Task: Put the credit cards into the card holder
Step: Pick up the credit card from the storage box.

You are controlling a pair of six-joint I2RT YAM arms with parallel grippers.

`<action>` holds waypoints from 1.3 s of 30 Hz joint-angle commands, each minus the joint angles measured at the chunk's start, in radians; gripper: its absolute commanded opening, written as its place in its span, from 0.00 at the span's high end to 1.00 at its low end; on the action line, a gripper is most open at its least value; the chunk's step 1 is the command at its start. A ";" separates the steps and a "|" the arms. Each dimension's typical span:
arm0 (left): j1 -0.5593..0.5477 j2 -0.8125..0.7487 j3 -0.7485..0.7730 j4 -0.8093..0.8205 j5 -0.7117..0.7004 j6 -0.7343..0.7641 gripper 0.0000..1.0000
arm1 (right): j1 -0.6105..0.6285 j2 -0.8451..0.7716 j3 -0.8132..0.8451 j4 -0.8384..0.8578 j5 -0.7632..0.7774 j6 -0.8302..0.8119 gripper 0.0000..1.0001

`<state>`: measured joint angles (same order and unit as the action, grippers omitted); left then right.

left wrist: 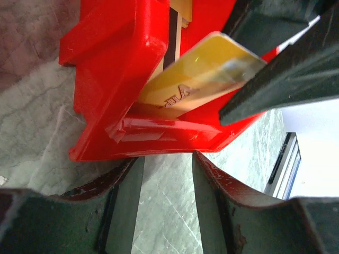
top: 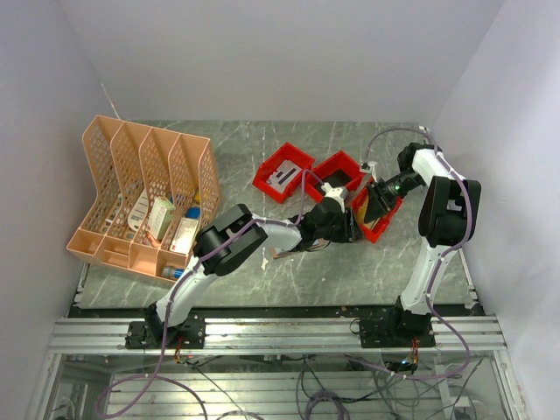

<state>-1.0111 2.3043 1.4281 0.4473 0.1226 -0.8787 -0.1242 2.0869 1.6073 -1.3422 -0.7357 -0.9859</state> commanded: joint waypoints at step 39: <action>0.022 -0.020 -0.032 0.011 0.012 0.026 0.48 | -0.082 0.122 0.092 0.003 -0.170 0.159 1.00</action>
<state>-1.0016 2.3039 1.4231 0.4549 0.1299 -0.8707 -0.1944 2.1761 1.6863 -1.2839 -0.8577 -0.8265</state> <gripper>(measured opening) 0.524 0.011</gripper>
